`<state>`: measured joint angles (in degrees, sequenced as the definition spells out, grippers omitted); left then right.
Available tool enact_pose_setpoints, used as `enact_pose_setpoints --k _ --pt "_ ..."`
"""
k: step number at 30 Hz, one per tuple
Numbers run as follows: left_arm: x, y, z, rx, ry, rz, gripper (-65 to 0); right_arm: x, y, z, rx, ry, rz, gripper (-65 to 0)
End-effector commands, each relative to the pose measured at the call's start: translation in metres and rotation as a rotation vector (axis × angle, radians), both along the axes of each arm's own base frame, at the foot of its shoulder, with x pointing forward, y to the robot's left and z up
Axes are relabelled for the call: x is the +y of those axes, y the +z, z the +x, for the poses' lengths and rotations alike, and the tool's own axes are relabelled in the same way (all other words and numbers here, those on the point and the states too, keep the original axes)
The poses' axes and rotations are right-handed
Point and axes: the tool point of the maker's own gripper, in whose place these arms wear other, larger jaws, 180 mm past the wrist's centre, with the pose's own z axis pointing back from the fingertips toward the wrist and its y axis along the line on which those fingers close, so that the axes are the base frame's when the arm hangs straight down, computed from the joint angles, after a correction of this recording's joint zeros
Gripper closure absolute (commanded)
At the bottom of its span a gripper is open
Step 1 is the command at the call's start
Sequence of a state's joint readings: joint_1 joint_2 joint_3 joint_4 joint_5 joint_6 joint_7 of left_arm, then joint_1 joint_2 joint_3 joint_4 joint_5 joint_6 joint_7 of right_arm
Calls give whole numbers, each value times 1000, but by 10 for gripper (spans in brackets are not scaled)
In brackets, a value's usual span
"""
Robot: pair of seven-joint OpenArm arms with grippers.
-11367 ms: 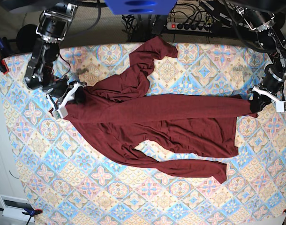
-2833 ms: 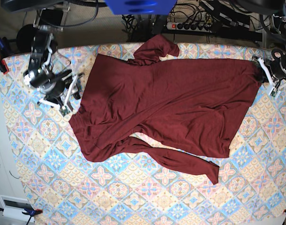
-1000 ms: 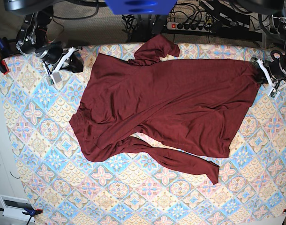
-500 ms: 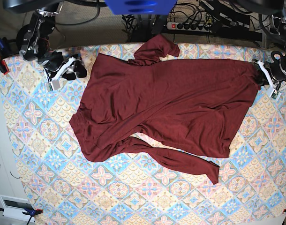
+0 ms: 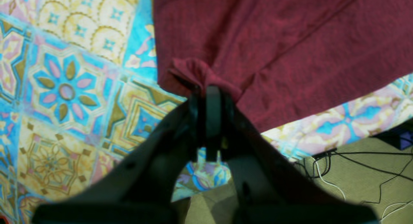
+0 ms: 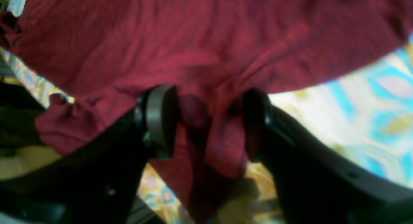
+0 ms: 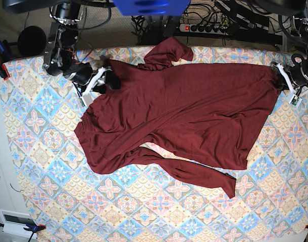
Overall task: Layout the t-shirt on the table in an organized manner, then fold the t-shirt properly
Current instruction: 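Pull the shirt corner with the right gripper, stretching it from the left gripper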
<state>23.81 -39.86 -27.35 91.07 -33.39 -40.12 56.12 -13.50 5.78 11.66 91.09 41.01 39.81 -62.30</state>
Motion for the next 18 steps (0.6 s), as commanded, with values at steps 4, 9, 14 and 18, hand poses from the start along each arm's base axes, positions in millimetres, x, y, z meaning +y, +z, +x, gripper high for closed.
enact_pose_setpoints --k 4,9,14,18 --pt "4 13 9 -38 -9 13 0 -11 13 4 -42 -12 -9 -66" --pt "4 13 9 -38 -9 12 0 -36 37 -14 -93 -84 -11 -19" --pt "2 14 10 -44 -7 -3 0 -56 57 -31 -124 -86 -42 -15" --pt "-3 15 10 -52 -6 -37 0 -62 54 -50 -89 -78 -69 -15"
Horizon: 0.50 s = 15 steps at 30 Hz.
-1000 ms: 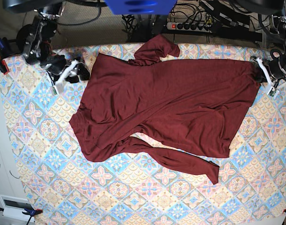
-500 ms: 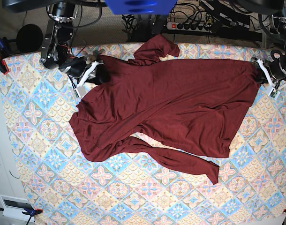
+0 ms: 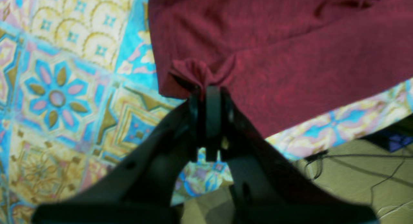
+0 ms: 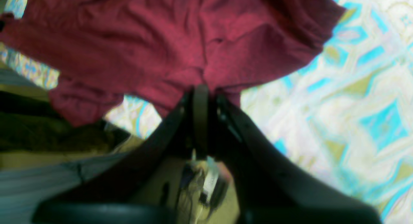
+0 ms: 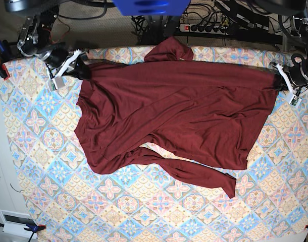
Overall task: Layout the t-shirt on the table in an organized manner, then fold the t-shirt properly
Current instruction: 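Pull the shirt corner with the right gripper, stretching it from the left gripper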
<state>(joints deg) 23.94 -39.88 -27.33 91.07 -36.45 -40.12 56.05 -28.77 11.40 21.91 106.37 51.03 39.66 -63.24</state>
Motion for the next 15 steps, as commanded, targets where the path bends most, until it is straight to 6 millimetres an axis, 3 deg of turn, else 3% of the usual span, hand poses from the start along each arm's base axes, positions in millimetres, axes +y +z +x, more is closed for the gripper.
enact_pose_setpoints --k 1,6,11,15 --pt "4 12 7 -32 -10 12 0 0 8 0 -28 5 3 -15" --pt "6 11 4 -21 -11 19 0 2 3 -30 42 49 -28 -15" --pt "12 10 -15 26 -30 49 0 6 -1 -63 118 73 -41 -16" --pt "27 36 -17 -54 32 75 0 7 -1 -73 139 80 -42 -17"
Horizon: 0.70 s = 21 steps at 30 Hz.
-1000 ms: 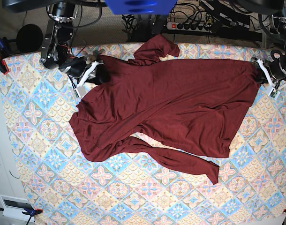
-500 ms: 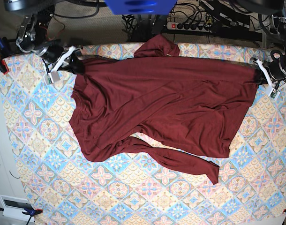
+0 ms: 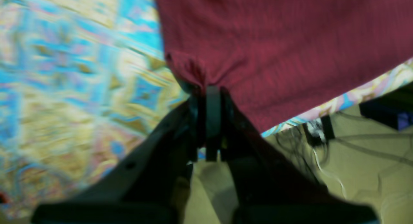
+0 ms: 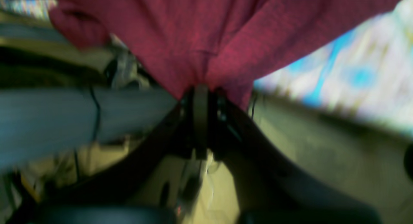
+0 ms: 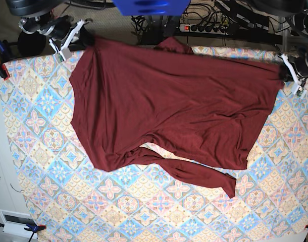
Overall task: Layout the t-shirt on the table in an organized manner, then fold the t-shirt properly
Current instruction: 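Pull the shirt corner with the right gripper, stretching it from the left gripper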
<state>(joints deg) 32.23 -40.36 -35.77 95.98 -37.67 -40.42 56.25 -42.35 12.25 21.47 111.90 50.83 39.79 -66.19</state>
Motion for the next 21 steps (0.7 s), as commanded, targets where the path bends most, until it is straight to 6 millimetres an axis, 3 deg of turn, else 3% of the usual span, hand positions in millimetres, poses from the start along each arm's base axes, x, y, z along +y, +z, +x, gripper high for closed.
enact_pose_setpoints --k 1,4,8,15,21 --pt "9 22 12 -82 27 6 0 2 13 13 -65 -1 20 -17" --pt "19 41 16 -168 101 -48 0 6 23 24 -107 -21 76 -17" --pt "13 51 29 -257 145 -145 0 10 38 54 -197 -28 119 -17" --pt "15 37 52 -342 268 -275 0 8 64 111 -358 -24 114 -15" --pt "23 18 73 -372 375 -387 0 -9 53 129 -362 -8 -34 -15"
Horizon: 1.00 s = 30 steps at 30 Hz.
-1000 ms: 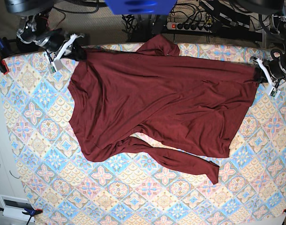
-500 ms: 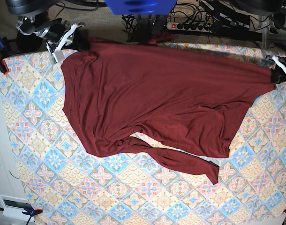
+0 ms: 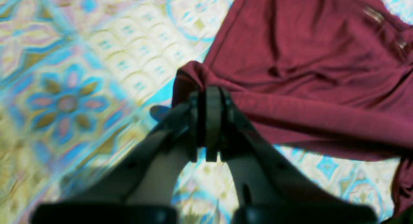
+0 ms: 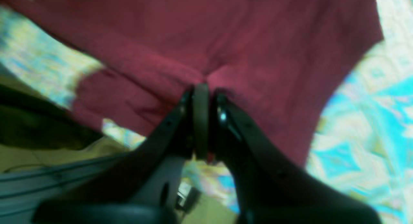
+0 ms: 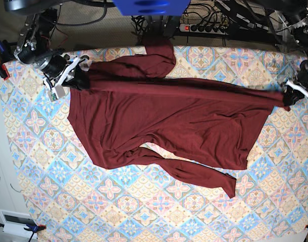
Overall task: Layout the t-shirt on the table in an organized manner, then fold the t-shirt properly
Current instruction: 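Pull the shirt corner with the right gripper, stretching it from the left gripper, then release the shirt corner with the left gripper and lift it away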
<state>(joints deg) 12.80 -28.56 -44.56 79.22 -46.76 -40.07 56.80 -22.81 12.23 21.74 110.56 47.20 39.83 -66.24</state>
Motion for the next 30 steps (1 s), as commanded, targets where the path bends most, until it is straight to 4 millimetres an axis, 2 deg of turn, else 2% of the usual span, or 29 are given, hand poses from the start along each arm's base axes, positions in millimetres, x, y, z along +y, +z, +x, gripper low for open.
enact_pose_setpoints --k 1,6,14,16,20,22,25,27,30 --pt "11 17 12 -58 16 17 0 -1 12 11 -56 1 0 -15" --pt "9 -3 35 -53 72 -26 0 -12 -6 13 -8 -26 -27 -15" --pt "-16 -20 62 -46 75 -5 0 -24 -44 13 101 -94 40 -23" --pt "-22 -25 63 -32 72 -6 -48 -27 -48 11 114 -106 44 -67" --pt "-31 -31 67 -5 62 -12 -222 -30 -48 9 114 -114 39 -226" --pt "-37 -35 68 6 42 -12 -282 -37 -40 11 92 -130 25 -288" --pt "-39 -35 67 8 39 -14 -304 -35 -26 4 59 -106 -11 -362" --pt "-38 -34 64 -5 45 -28 -304 -26 -13 4 23 -69 -32 -396" --pt "-40 -23 63 -46 43 -41 -310 -13 -3 5 -9 -25 -43 -392"
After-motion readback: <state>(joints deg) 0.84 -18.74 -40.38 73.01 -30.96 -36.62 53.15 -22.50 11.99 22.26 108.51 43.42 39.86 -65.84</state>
